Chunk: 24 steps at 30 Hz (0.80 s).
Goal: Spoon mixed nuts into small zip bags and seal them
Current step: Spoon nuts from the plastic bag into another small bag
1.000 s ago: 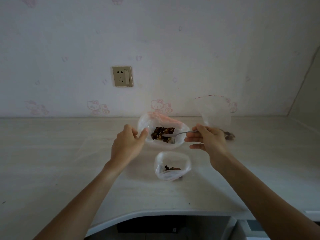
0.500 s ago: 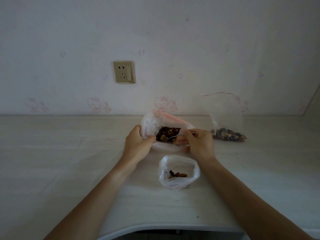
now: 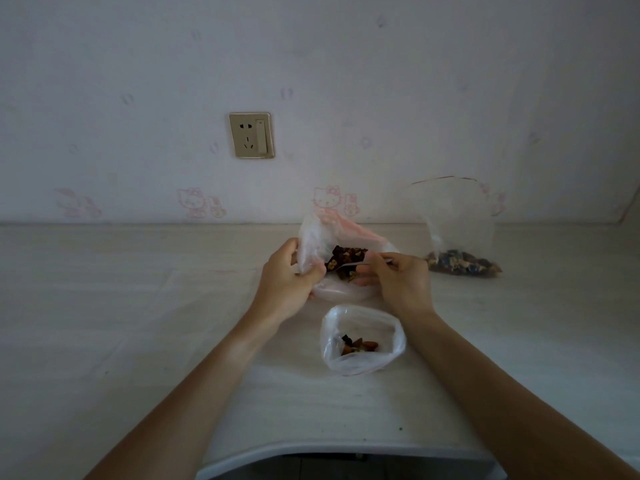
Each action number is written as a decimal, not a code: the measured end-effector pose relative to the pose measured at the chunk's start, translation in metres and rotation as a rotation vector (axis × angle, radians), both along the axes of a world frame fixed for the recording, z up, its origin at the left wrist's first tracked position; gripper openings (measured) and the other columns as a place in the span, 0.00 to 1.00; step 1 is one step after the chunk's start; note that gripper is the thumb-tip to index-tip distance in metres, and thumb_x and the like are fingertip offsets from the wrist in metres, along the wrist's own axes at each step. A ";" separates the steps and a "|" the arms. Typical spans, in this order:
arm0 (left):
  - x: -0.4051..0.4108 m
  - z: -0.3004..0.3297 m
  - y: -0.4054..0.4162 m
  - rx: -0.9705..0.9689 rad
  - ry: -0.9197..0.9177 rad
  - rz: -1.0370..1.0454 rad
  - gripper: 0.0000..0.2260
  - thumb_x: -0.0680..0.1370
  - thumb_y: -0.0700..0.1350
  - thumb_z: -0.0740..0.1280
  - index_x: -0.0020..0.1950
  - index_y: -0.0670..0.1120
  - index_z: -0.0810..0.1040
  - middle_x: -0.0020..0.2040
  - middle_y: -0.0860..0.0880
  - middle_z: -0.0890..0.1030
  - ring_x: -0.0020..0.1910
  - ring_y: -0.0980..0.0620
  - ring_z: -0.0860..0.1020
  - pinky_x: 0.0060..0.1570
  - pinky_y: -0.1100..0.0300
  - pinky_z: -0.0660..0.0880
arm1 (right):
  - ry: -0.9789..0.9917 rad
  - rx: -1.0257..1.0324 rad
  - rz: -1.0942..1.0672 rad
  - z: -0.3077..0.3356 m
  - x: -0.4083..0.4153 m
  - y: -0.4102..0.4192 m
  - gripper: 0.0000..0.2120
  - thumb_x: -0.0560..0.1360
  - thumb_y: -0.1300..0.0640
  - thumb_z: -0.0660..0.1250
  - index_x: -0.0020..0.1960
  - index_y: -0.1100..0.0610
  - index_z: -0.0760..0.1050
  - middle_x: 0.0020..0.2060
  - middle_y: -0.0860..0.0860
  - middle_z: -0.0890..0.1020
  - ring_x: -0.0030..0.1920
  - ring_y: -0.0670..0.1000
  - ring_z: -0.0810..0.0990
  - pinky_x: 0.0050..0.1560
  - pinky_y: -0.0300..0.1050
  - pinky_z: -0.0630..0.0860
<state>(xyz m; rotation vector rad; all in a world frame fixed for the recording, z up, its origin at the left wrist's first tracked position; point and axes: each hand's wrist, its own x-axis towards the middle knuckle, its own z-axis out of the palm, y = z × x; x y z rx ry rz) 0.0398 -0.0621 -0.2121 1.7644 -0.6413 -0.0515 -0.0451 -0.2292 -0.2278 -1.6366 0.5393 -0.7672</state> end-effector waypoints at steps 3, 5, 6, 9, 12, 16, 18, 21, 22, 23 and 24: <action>0.002 -0.002 0.001 -0.020 0.000 0.001 0.05 0.80 0.43 0.72 0.55 0.49 0.80 0.52 0.53 0.84 0.43 0.49 0.85 0.35 0.60 0.81 | -0.021 0.069 -0.001 0.001 0.000 -0.001 0.09 0.81 0.57 0.69 0.46 0.58 0.86 0.35 0.50 0.88 0.36 0.51 0.88 0.45 0.46 0.85; 0.002 -0.002 0.002 -0.028 0.009 0.015 0.04 0.81 0.46 0.70 0.55 0.51 0.81 0.51 0.54 0.85 0.41 0.52 0.85 0.35 0.60 0.81 | -0.020 0.087 -0.006 0.001 -0.001 -0.002 0.10 0.81 0.57 0.69 0.45 0.57 0.86 0.36 0.50 0.88 0.36 0.51 0.88 0.47 0.46 0.85; 0.002 -0.002 0.002 -0.039 0.018 0.026 0.03 0.82 0.48 0.69 0.54 0.51 0.81 0.49 0.53 0.85 0.40 0.52 0.85 0.35 0.58 0.81 | -0.019 0.092 -0.007 0.002 -0.002 -0.002 0.10 0.81 0.57 0.69 0.44 0.56 0.86 0.36 0.50 0.88 0.37 0.51 0.88 0.47 0.46 0.84; 0.003 0.000 0.004 -0.056 0.026 0.092 0.11 0.86 0.53 0.62 0.53 0.49 0.80 0.46 0.52 0.86 0.38 0.48 0.83 0.38 0.51 0.84 | -0.037 0.117 -0.005 0.004 -0.004 -0.003 0.10 0.82 0.57 0.68 0.44 0.56 0.86 0.36 0.51 0.88 0.37 0.51 0.88 0.48 0.46 0.84; 0.007 0.000 0.007 -0.041 0.023 0.165 0.14 0.86 0.54 0.60 0.52 0.47 0.80 0.48 0.45 0.85 0.35 0.51 0.82 0.38 0.52 0.84 | -0.049 0.142 -0.008 0.007 -0.010 -0.001 0.11 0.82 0.55 0.68 0.45 0.57 0.86 0.36 0.52 0.88 0.39 0.50 0.88 0.46 0.43 0.83; 0.010 -0.001 0.013 0.040 0.004 0.214 0.12 0.85 0.54 0.62 0.57 0.48 0.79 0.50 0.46 0.85 0.42 0.48 0.85 0.47 0.46 0.84 | -0.026 0.123 -0.019 0.009 -0.020 0.001 0.12 0.82 0.54 0.67 0.44 0.55 0.85 0.37 0.49 0.88 0.40 0.48 0.88 0.40 0.41 0.78; 0.009 -0.001 0.017 0.111 -0.018 0.241 0.15 0.83 0.57 0.64 0.62 0.48 0.77 0.51 0.50 0.83 0.47 0.49 0.85 0.53 0.44 0.82 | -0.022 0.129 -0.022 0.011 -0.023 0.001 0.11 0.83 0.54 0.66 0.46 0.55 0.85 0.38 0.48 0.89 0.41 0.47 0.88 0.40 0.42 0.77; 0.005 -0.001 0.023 0.230 -0.144 0.350 0.23 0.80 0.63 0.66 0.66 0.48 0.74 0.59 0.52 0.75 0.51 0.50 0.82 0.54 0.49 0.79 | -0.015 0.116 -0.022 0.018 -0.030 0.000 0.11 0.83 0.54 0.66 0.46 0.54 0.85 0.38 0.48 0.88 0.40 0.47 0.88 0.42 0.44 0.78; 0.003 -0.001 0.024 0.236 -0.182 0.381 0.23 0.79 0.63 0.67 0.65 0.48 0.72 0.60 0.52 0.73 0.50 0.50 0.81 0.51 0.52 0.78 | -0.018 0.107 -0.018 0.020 -0.031 -0.001 0.11 0.83 0.54 0.66 0.46 0.54 0.85 0.38 0.48 0.88 0.41 0.47 0.88 0.43 0.45 0.78; 0.000 -0.001 0.026 0.222 -0.214 0.400 0.21 0.79 0.62 0.68 0.63 0.49 0.72 0.59 0.52 0.72 0.49 0.50 0.80 0.48 0.55 0.76 | -0.027 0.096 -0.013 0.024 -0.036 -0.001 0.11 0.83 0.54 0.66 0.46 0.54 0.84 0.38 0.49 0.89 0.41 0.48 0.88 0.43 0.45 0.78; -0.003 -0.001 0.027 0.206 -0.246 0.407 0.19 0.79 0.60 0.69 0.60 0.49 0.71 0.58 0.53 0.72 0.49 0.51 0.79 0.46 0.57 0.74 | -0.035 0.088 -0.004 0.028 -0.040 -0.002 0.10 0.83 0.55 0.66 0.46 0.55 0.84 0.38 0.49 0.89 0.42 0.48 0.88 0.42 0.45 0.78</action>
